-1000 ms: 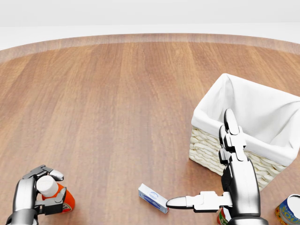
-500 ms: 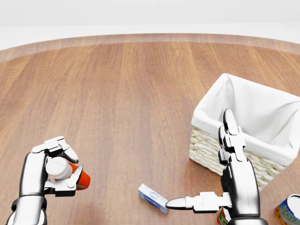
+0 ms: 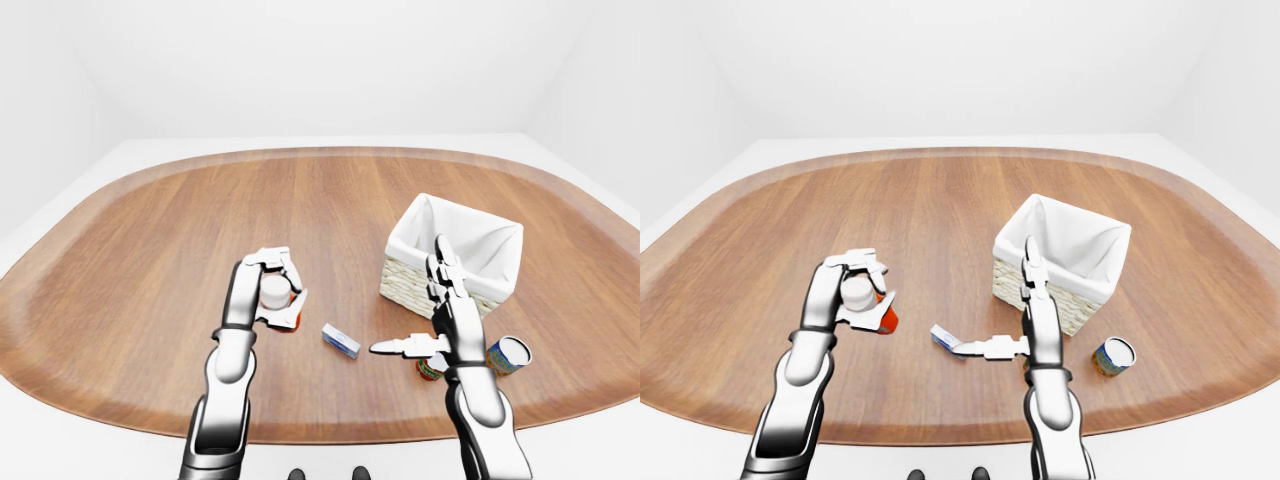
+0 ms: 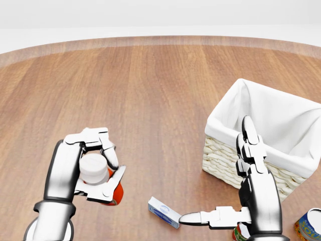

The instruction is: Pick up the ketchup, and put it in the basket.

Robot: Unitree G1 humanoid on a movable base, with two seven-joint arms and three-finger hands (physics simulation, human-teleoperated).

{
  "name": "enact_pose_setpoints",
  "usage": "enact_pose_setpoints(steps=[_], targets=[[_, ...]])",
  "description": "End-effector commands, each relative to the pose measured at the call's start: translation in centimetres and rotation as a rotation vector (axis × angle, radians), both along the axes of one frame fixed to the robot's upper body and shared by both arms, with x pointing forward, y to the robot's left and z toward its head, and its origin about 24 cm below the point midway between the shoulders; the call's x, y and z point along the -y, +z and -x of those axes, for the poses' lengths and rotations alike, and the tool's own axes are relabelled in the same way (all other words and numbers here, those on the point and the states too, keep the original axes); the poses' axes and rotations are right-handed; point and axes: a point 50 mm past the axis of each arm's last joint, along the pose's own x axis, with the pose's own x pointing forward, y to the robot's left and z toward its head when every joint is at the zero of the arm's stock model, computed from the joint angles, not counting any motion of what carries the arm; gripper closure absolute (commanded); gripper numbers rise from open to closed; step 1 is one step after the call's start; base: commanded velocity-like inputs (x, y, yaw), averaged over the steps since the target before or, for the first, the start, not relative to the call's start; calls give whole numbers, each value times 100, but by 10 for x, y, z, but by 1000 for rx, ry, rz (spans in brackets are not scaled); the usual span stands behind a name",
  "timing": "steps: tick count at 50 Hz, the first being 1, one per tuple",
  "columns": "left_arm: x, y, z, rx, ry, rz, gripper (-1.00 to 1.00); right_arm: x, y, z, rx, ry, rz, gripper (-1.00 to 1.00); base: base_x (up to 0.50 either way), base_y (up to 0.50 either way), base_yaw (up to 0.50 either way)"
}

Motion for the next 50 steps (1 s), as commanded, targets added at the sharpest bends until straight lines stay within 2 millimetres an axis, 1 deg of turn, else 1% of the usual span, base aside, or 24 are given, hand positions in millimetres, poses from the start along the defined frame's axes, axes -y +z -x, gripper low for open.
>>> enact_pose_setpoints(steps=[1, 2, 8, 13, 21, 27, 34, 36, 43, 47, 50], targets=[[32, 38, 18, 163, -129, 42, 90, 0, 1, 1, 5, 1, -1, -100, 0, 0, 0], [38, 43, 21, 186, -150, 43, 89, -1, 1, 1, 4, 2, 0, -100, 0, 0, 0], [54, 49, 27, 213, -201, 48, 90, 0, 2, 2, 7, 0, 0, -100, 0, 0, 0], [66, 43, 29, 191, -230, 57, 89, 0, 1, 2, 7, 0, -1, -100, 0, 0, 0], [81, 46, 38, 204, -281, 69, 89, -1, 3, 3, 9, 2, 1, -100, 0, 0, 0], [92, 41, 39, 185, -309, 69, 89, 0, 3, 4, 13, 1, -2, -100, 0, 0, 0], [107, 46, 45, 204, -356, 77, 89, 0, 6, 6, 16, 3, -5, -100, 0, 0, 0], [112, 44, 46, 194, -368, 84, 89, -1, 8, 9, 26, 7, 0, -100, 0, 0, 0], [126, 39, 49, 170, -401, 90, 89, 1, 11, 11, 34, -3, 1, -100, 0, 0, 0], [130, 40, 51, 173, -414, 95, 90, 1, 11, 11, 34, -1, -1, -100, 0, 0, 0], [134, 45, 56, 195, -432, 104, 90, 1, 11, 10, 34, -1, -1, -100, 0, 0, 0]])
